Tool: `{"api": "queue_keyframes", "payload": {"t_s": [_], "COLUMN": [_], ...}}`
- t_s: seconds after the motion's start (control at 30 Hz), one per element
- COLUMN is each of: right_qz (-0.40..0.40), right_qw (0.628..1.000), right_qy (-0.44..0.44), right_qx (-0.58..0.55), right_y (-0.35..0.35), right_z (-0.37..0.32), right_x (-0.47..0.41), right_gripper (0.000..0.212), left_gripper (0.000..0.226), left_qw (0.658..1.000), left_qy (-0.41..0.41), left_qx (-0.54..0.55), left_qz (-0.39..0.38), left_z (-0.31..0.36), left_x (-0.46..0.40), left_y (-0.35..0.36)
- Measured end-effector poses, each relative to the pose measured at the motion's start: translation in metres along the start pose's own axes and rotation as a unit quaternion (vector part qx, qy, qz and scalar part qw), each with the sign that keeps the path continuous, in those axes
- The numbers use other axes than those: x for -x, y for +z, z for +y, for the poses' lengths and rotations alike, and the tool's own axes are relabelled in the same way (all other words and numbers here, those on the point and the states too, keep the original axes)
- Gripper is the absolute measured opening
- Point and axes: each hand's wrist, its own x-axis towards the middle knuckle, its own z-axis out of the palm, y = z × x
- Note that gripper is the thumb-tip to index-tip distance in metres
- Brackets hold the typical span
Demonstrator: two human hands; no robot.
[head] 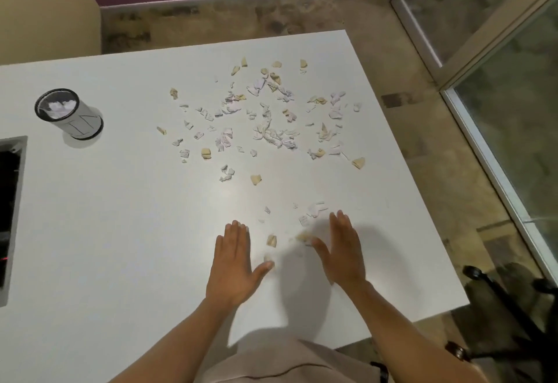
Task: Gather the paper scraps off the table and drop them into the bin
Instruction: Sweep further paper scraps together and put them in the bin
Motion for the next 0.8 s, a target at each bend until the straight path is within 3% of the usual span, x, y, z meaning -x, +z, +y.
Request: {"api": "queue_keyframes", "payload": {"t_s": [0.2, 0.4, 0.6, 0.8], "right_qz": [-0.041, -0.058, -0.04, 0.059], "right_qw": [0.997, 0.993, 0.992, 0.998], "right_qy": [-0.012, -0.044, -0.104, -0.003], "right_qx": [0.07, 0.089, 0.054, 0.011], "right_y": [0.019, 0.028, 0.014, -0.015], "right_z": [0.032, 0.029, 0.041, 0.075], "right_x": [0.01, -0.006, -0.032, -0.054], "right_gripper": [0.085, 0.089, 0.083, 0.081], "left_gripper": [0.11, 0.093, 0.089, 0.087], "left_qw": [0.998, 0.995, 0.992, 0.995], "left_qy": [-0.032, -0.1, -0.113, -0.031], "left_qx": [0.058, 0.011, 0.029, 0.07], "left_qz": [-0.017, 0.02, 0.049, 0.058], "left_z": [0.049, 0.086, 0.106, 0.1], "left_x": [0.007, -0.018, -0.066, -0.102], "left_y": [0.039, 0.054, 0.049, 0.03]}}
